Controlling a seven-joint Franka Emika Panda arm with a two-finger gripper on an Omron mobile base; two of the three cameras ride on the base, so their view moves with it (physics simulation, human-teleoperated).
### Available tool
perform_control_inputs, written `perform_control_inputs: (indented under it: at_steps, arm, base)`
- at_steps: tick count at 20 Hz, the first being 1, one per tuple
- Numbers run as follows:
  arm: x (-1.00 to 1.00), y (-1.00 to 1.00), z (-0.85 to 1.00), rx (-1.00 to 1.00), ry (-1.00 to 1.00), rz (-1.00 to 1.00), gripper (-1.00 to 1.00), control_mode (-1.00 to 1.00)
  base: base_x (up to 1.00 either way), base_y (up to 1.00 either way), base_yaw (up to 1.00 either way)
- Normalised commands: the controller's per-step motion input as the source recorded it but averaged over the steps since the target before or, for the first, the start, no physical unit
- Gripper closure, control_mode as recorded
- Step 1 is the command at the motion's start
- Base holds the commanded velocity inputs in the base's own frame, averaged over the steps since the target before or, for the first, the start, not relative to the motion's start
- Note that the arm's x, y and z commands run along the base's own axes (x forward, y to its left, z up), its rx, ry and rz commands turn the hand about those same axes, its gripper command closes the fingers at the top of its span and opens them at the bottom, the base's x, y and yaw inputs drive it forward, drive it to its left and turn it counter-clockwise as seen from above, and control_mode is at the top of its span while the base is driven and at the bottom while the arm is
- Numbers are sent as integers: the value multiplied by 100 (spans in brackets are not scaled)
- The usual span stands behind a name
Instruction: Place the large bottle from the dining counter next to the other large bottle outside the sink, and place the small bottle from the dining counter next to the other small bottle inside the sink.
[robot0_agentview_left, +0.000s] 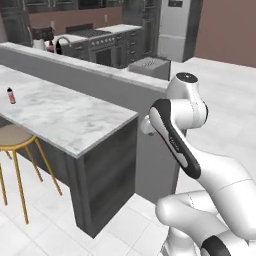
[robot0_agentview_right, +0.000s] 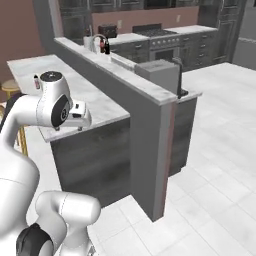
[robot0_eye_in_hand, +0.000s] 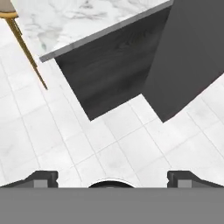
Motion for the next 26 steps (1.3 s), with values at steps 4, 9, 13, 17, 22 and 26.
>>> perform_control_inputs:
  at_steps: [4, 9, 13, 17, 22, 26]
  arm:
    - [0, 0, 0, 0, 0, 0, -100, 100]
    - [0, 0, 0, 0, 0, 0, -100, 100]
    - [0, 0, 0, 0, 0, 0, -100, 100]
    - [0, 0, 0, 0, 0, 0, -100, 100]
    - [0, 0, 0, 0, 0, 0, -100, 100]
    - [0, 0, 0, 0, 0, 0, -100, 100]
  base:
    - [0, 100, -40]
    - [5, 100, -51]
    - [7, 100, -50]
    - [0, 100, -44]
    - [-27, 100, -33]
    - [-92, 100, -21]
